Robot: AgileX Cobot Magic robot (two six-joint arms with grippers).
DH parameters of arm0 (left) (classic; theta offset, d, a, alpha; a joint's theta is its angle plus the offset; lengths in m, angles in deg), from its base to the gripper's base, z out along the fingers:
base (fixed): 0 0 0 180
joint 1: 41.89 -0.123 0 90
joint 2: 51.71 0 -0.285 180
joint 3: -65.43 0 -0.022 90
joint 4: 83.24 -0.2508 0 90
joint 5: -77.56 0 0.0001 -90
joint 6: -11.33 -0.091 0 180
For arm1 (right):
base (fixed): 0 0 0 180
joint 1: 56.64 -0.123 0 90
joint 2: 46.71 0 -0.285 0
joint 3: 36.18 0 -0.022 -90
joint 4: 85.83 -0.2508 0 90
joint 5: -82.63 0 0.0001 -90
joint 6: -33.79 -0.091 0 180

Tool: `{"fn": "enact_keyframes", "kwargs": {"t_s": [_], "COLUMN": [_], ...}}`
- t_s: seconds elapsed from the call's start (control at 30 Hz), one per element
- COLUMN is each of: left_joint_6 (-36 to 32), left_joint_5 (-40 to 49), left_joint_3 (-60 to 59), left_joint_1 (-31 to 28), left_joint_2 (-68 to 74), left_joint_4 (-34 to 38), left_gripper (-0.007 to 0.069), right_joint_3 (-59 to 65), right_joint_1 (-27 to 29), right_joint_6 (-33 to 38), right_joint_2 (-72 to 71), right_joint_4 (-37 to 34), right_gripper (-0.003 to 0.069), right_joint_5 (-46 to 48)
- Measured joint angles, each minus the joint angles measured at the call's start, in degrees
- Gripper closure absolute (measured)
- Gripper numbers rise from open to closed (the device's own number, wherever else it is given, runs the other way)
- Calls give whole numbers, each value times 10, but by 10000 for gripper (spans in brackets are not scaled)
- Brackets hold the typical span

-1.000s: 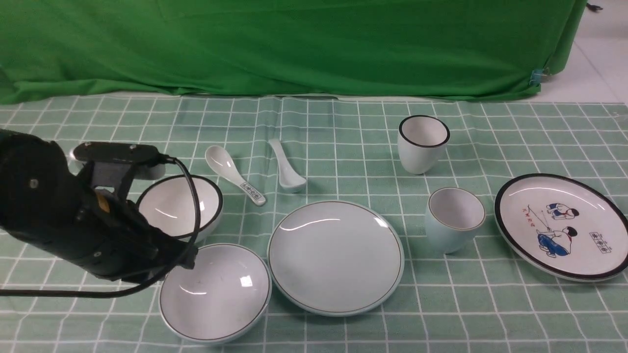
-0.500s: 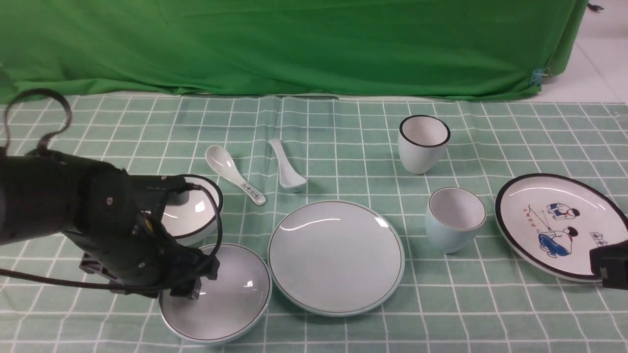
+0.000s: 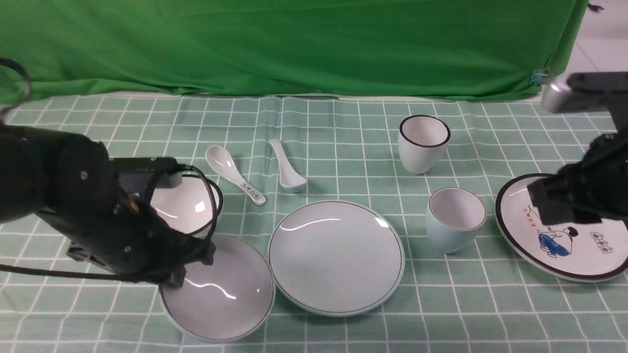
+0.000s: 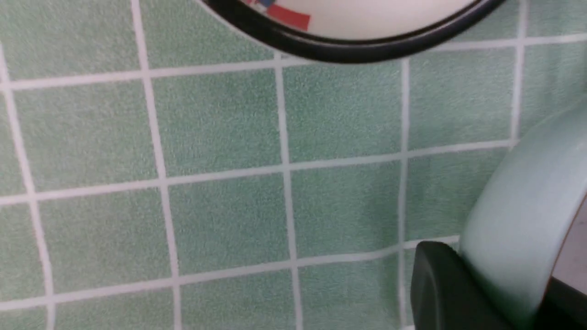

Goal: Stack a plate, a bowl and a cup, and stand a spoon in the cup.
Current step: Use the left arm to grab a blue rice bowl, then use the left arm to put the blue rice bowl into the blue large plate in the middle, then use the right arm to grab a blue teacup

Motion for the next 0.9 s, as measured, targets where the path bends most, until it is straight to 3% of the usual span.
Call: {"fn": "enact_keyframes", "kwargs": {"t_s": [0.17, 0.23, 0.37, 0.6, 0.9], "left_joint_6": [-30, -34, -37, -42, -45], "left_joint_5": [-17, -36, -65, -85, -109], "left_joint_3": [62, 79, 115, 152, 159], "left_joint_1": [33, 52, 84, 87, 86], "left_joint_2": [-15, -1, 73, 185, 218], "left_joint_4": [73, 85, 105, 119, 134], "left_gripper": [587, 587, 587, 587, 585], "right_joint_3": [-83, -107, -141, -168, -169], "right_joint_1": [0, 0, 0, 0, 0], "right_joint_6": [-1, -1, -2, -2, -2], "right_joint_2": [97, 132, 196, 267, 317], "right_joint_4": [0, 0, 0, -1, -1], "right_gripper": [279, 242, 224, 221, 222], "right_joint_5": [0, 0, 2, -1, -26]}}
